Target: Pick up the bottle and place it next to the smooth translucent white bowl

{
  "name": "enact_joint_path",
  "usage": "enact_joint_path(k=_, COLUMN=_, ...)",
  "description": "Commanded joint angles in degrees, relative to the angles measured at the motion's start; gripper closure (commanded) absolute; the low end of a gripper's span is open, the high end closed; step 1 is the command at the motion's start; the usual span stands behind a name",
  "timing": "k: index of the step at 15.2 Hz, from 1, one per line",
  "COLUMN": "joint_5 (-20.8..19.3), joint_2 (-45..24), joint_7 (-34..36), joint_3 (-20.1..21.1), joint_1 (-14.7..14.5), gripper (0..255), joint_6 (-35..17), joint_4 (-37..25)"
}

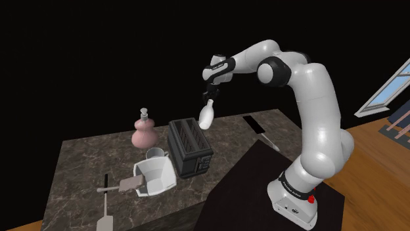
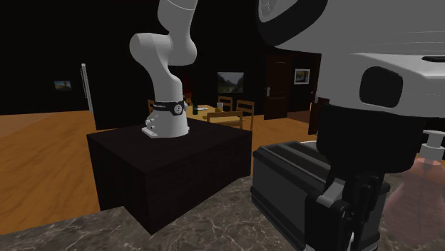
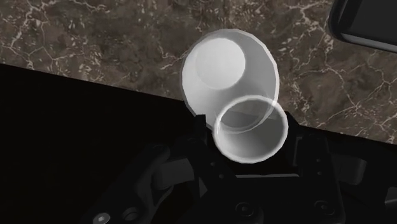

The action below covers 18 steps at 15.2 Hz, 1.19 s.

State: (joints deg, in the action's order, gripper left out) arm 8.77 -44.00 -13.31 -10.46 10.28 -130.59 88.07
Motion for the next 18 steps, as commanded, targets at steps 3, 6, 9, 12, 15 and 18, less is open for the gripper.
enact_joint_path(k=3, joint_5=0.0, joint_2=-0.7, joint_7=0.1, joint_3=0.1, joint_1=-0.1, gripper=255, joint_6=0.4, joint_4=0.1)
enact_joint_path(k=6, joint_5=0.1, joint_2=-1.7, joint_7=-0.3, joint_3=0.2, joint_1=0.4, gripper=255, joint_6=0.5, joint_4=-1.1)
enact_joint_path(k=9, joint_5=-0.1, joint_2=-0.2, joint_7=-0.2, joint_3=-0.1, joint_1=0.3, gripper=255, joint_6=1.8, joint_4=-0.8)
enact_joint_path(k=12, joint_5=-0.4, joint_2=1.3, joint_7=-0.1, joint_3=-0.3, joint_1=0.1, gripper=255, joint_6=3.2, joint_4=-0.8)
enact_joint_path(k=15, joint_5=-0.6, joint_2=2.7, joint_7=0.0, joint_3=-0.5, joint_1=0.0, gripper=255, joint_6=4.7, joint_4=-0.8)
enact_joint_path(k=18, joint_5=-0.9, joint_2=4.1, joint_7=0.2, joint_3=-0.7, joint_1=-0.1, gripper=255, joint_6=6.2, joint_4=-1.0)
